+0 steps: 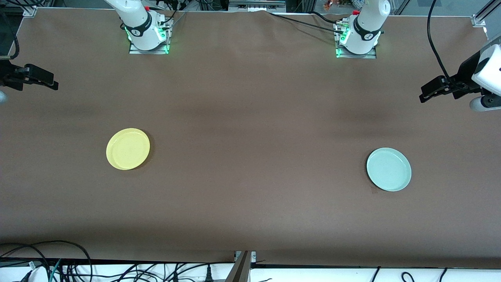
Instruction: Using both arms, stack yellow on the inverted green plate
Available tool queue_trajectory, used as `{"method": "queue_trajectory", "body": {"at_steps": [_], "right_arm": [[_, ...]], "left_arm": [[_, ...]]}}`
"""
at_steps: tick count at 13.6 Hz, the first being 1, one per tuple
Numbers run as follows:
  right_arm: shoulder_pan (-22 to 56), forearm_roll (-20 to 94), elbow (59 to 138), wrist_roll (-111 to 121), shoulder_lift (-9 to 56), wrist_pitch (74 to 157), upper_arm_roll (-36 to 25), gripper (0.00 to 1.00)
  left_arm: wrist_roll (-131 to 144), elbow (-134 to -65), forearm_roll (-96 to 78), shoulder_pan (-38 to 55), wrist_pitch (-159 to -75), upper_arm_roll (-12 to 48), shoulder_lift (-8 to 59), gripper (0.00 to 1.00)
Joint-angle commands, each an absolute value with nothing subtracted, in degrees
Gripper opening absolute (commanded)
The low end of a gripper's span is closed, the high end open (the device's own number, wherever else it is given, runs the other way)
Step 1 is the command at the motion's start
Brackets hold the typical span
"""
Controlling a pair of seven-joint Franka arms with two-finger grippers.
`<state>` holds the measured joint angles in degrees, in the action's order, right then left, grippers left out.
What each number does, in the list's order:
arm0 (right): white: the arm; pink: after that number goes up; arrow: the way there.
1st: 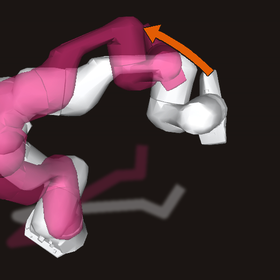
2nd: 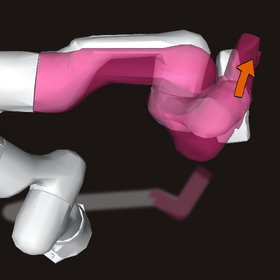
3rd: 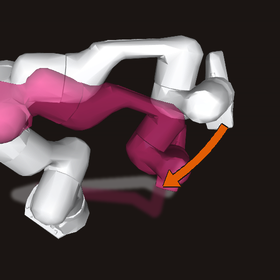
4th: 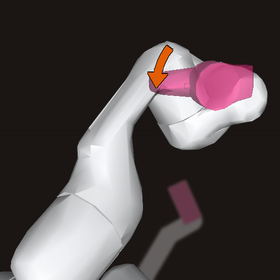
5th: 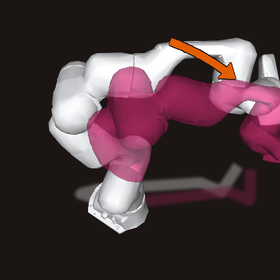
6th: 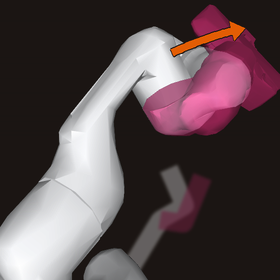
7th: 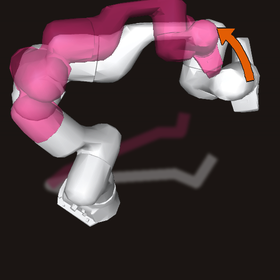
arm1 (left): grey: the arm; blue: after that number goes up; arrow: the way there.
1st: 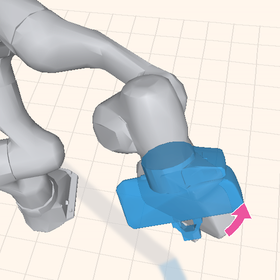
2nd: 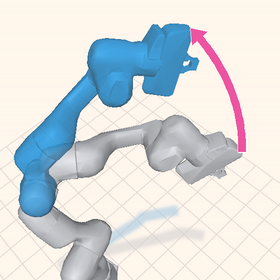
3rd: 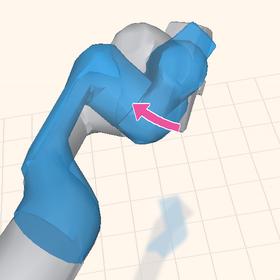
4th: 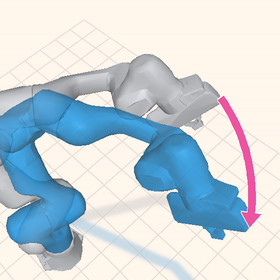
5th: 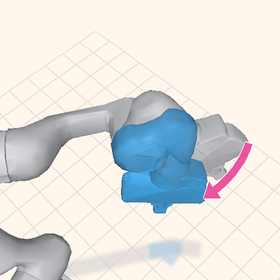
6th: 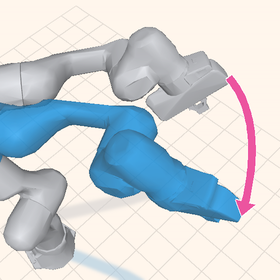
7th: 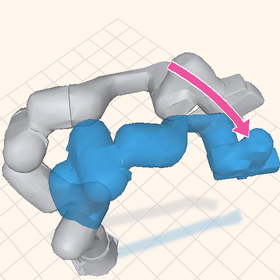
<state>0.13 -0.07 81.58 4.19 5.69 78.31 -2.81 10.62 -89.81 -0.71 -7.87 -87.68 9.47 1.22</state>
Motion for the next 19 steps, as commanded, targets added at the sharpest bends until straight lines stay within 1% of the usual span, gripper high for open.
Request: {"method": "queue_trajectory", "body": {"at_steps": [1,2,5,8,9,11,13,15,17,19], "right_arm": [[-0.4,0.9,80.3,3.4,6.2,78.0,-2.6,1.0],[-0.4,0.9,80.3,3.4,6.2,78.0,-2.6,1.0],[-0.4,0.9,80.3,3.4,6.2,78.0,-2.7,1.0],[-0.4,0.9,80.3,3.4,6.2,78.0,-2.6,1.0],[-0.4,0.9,80.3,3.4,6.2,78.0,-2.6,1.0],[-0.4,0.9,80.3,3.4,6.2,78.0,-2.7,1.0],[-0.4,0.9,80.3,3.4,6.2,78.0,-2.6,1.0],[-0.4,1.0,80.3,3.4,6.2,78.0,-2.6,1.0],[-0.4,1.0,80.3,3.4,6.6,78.0,-2.6,1.0],[-0.4,0.9,80.3,3.4,6.7,78.0,-2.6,1.0]], "left_arm": [[9.8,-88.1,-1.8,-7.6,-88.5,9.4,5.8,1.0],[10.2,-88.0,-1.4,-7.3,-88.5,9.5,8.0,1.0],[10.1,-84.0,-1.5,-7.9,-88.5,9.0,12.2,1.0],[9.8,-83.8,2.6,-7.6,-88.7,8.8,17.3,1.0],[9.8,-83.8,6.2,-7.0,-88.8,8.8,21.5,1.0],[9.6,-83.8,8.5,-7.9,-90.3,8.7,24.5,1.0],[9.1,-84.5,10.9,-12.1,-99.6,8.5,28.2,1.0],[1.4,-85.1,11.0,-15.4,-107.5,8.5,32.3,1.0],[0.6,-85.2,10.8,-18.1,-113.1,8.5,36.1,1.0],[0.0,-86.9,11.2,-18.6,-116.6,8.4,38.2,1.0]]}}
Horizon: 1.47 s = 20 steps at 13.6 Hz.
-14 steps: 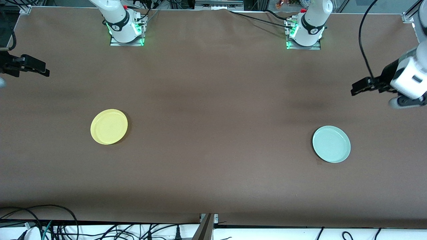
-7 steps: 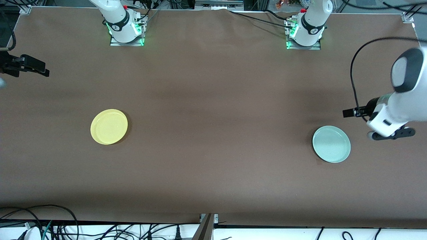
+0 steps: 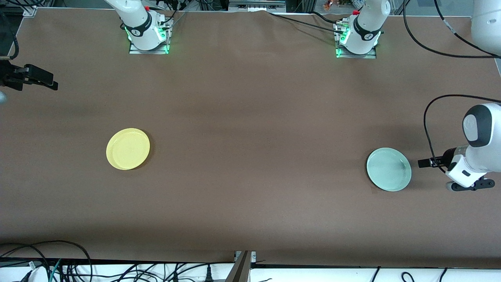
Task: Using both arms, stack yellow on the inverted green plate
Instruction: 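Reach the left gripper to the rim of the green plate, then grip the green plate with the left gripper while the right gripper reaches yellow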
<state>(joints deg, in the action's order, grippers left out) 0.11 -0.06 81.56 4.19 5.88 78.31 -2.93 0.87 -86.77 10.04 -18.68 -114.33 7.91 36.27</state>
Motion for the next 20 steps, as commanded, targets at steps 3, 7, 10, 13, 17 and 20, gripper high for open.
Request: {"method": "queue_trajectory", "body": {"at_steps": [3,7,10,13,17,20], "right_arm": [[-0.4,0.8,80.5,3.4,7.2,78.0,-2.7,1.0],[-0.4,0.0,80.5,3.4,9.7,78.0,-5.4,1.0],[-0.4,-0.9,80.5,3.4,11.0,78.0,-5.8,1.0],[-1.0,-0.3,80.5,3.3,15.2,79.0,-6.1,1.0],[-1.0,-0.1,80.5,3.4,17.9,82.4,-6.1,1.0],[-1.9,0.1,81.0,3.8,21.2,85.2,-6.1,1.0]], "left_arm": [[-0.1,-90.4,11.2,-20.6,-122.7,8.5,40.2,1.0],[-0.2,-94.0,11.2,-21.3,-128.1,8.5,40.3,1.0],[-0.2,-94.6,11.2,-21.1,-128.0,8.5,40.7,0.96],[0.5,-94.7,11.1,-20.1,-128.1,9.1,41.8,0.96],[-0.5,-94.7,11.2,-19.9,-127.3,9.1,41.7,0.52],[-5.2,-94.4,11.2,-20.1,-127.3,9.1,41.7,0.11]]}}
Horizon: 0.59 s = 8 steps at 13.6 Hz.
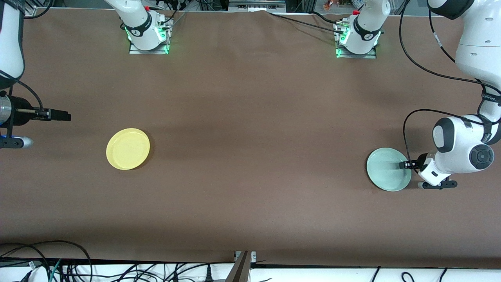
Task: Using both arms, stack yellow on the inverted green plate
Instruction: 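Grip the green plate with the left gripper while the right gripper reaches yellow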
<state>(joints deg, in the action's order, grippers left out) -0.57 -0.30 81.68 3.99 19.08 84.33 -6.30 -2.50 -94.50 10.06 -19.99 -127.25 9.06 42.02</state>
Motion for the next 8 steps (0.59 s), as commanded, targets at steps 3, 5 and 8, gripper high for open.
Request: {"method": "queue_trajectory", "body": {"at_steps": [3,5,8], "right_arm": [[-2.7,0.1,81.1,4.7,24.0,87.1,-6.1,1.0],[-2.8,0.2,81.5,6.0,26.5,88.9,-6.0,1.0],[-2.5,1.9,88.4,5.9,27.3,97.0,-6.0,1.0]], "left_arm": [[-7.2,-94.4,11.2,-20.3,-127.3,9.1,41.5,0.0],[-9.7,-93.9,11.2,-20.6,-127.3,9.1,41.5,0.0],[-9.3,-93.6,11.2,-20.4,-126.7,9.1,40.8,0.0]]}}
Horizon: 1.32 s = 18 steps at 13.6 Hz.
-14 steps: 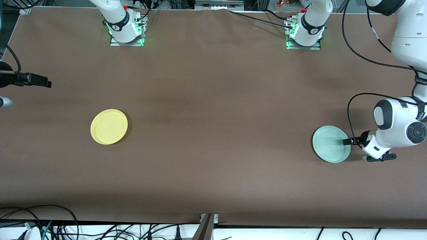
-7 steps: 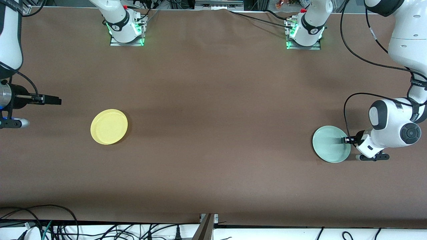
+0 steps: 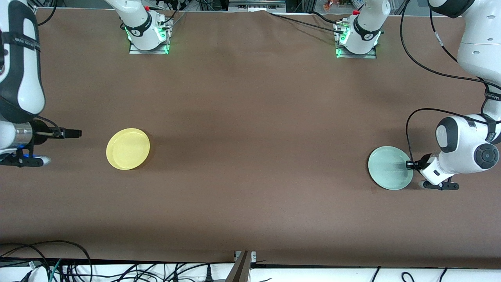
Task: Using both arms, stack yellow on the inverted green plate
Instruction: 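Grip the green plate with the left gripper while the right gripper reaches yellow, then flip the green plate with the left gripper while the right gripper grips yellow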
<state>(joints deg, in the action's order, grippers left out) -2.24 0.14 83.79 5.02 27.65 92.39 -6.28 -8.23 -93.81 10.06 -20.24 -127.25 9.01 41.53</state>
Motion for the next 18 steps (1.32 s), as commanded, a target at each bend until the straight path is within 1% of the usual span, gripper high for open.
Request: {"method": "queue_trajectory", "body": {"at_steps": [1,3,5,6,8,10,11,13,16,18], "right_arm": [[-2.6,3.8,90.8,5.9,27.3,99.6,-6.0,1.0],[-2.8,5.8,95.1,6.0,27.3,104.1,-6.0,1.0],[-3.5,6.9,97.9,6.0,27.4,107.4,-6.0,1.0],[-3.8,8.6,99.6,6.0,27.5,108.7,-6.0,1.0],[-4.7,9.8,102.6,6.0,27.9,113.3,-6.0,1.0],[-5.9,10.3,103.4,7.0,29.2,115.4,-6.0,1.0],[-6.1,11.7,103.4,8.3,29.9,116.6,-6.0,1.0],[-7.2,12.9,103.5,10.9,31.5,118.6,-6.0,1.0],[-7.3,14.4,103.8,12.8,32.8,119.7,-6.0,1.0],[-7.3,14.4,106.5,16.7,33.0,124.6,-6.0,1.0]], "left_arm": [[-9.3,-93.4,11.2,-20.1,-125.6,9.1,39.7,0.0],[-9.1,-93.3,11.1,-20.0,-121.8,9.9,36.6,0.0],[-8.9,-93.3,11.2,-19.6,-119.8,10.9,33.7,0.0],[-8.8,-92.5,11.2,-17.9,-118.5,10.8,32.6,0.0],[-7.8,-87.7,11.2,-15.7,-112.9,10.7,32.3,0.0],[-5.2,-83.1,14.2,-12.1,-108.2,10.5,32.3,0.0],[-3.4,-81.3,19.8,-9.4,-106.2,10.5,32.2,0.0],[3.5,-80.0,32.3,-2.6,-100.8,10.5,31.8,0.0],[12.5,-77.4,40.1,7.2,-90.6,10.6,31.5,0.0],[20.6,-77.3,48.7,15.8,-83.4,10.0,32.2,0.0]]}}
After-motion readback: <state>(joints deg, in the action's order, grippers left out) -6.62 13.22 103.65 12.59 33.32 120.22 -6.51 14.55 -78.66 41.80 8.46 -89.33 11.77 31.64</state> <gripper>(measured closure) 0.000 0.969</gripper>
